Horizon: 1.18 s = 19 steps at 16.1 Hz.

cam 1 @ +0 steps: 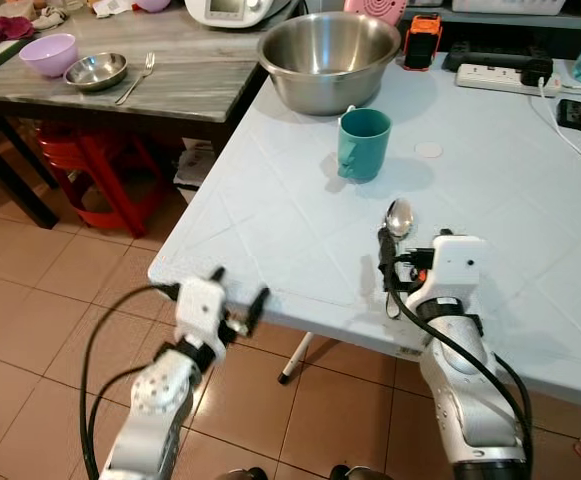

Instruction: Setting the table

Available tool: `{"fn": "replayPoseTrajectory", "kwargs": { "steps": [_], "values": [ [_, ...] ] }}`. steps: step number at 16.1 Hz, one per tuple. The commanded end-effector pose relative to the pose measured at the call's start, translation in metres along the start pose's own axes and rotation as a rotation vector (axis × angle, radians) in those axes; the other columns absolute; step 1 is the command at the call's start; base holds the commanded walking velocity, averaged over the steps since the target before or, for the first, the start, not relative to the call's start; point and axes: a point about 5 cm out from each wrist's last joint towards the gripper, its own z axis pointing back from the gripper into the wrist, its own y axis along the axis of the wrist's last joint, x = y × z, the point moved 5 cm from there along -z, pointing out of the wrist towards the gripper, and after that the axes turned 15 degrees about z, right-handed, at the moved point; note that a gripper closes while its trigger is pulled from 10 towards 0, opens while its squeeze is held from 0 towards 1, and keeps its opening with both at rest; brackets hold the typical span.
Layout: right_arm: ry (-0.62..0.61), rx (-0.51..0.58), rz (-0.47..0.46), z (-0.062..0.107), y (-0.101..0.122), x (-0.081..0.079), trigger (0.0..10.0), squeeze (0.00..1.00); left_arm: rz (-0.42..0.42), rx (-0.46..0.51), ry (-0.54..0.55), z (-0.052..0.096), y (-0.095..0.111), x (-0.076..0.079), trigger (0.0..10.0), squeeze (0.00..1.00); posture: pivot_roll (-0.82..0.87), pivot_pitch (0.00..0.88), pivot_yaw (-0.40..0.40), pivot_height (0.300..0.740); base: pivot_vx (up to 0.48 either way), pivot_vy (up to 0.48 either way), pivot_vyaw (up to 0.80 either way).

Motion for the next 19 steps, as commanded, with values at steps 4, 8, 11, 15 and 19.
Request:
{"fn": "replayPoseTrajectory", "kwargs": {
  "steps": [4, 8, 11, 15, 19],
  "values": [
    [0.007, -0.095, -0.072, -0.003, -0.013, -0.008, 10.0, 0.00, -0.024, 0.009, -0.043, 0.005, 0.006, -0.002, 10.0, 0.00, -0.10, 0.160, 0.090, 0.740, 0.000, 0.000, 0.00],
    [-0.003, -0.156, -0.121, -0.003, -0.023, -0.008, 10.0, 0.00, -0.023, 0.015, -0.047, 0.003, 0.008, -0.002, 10.0, 0.00, -0.10, 0.161, 0.095, 0.740, 0.000, 0.000, 0.00],
    [-0.002, -0.211, -0.113, -0.010, -0.027, -0.011, 4.5, 0.00, -0.020, 0.017, -0.136, 0.001, 0.011, 0.012, 10.0, 0.00, -0.11, 0.163, 0.096, 0.740, 0.000, 0.000, 0.00],
    [-0.008, -0.235, -0.110, -0.013, -0.030, -0.012, 0.0, 0.00, -0.026, 0.009, -0.189, -0.001, 0.013, 0.017, 10.0, 0.00, -0.10, 0.164, 0.098, 0.740, 0.000, 0.000, 0.00],
    [-0.005, -0.287, -0.120, -0.014, -0.036, -0.015, 0.0, 0.00, -0.028, 0.020, -0.188, -0.002, 0.016, 0.017, 10.0, 0.00, -0.10, 0.164, 0.098, 0.740, 0.000, 0.000, 0.00]
  ]
}}
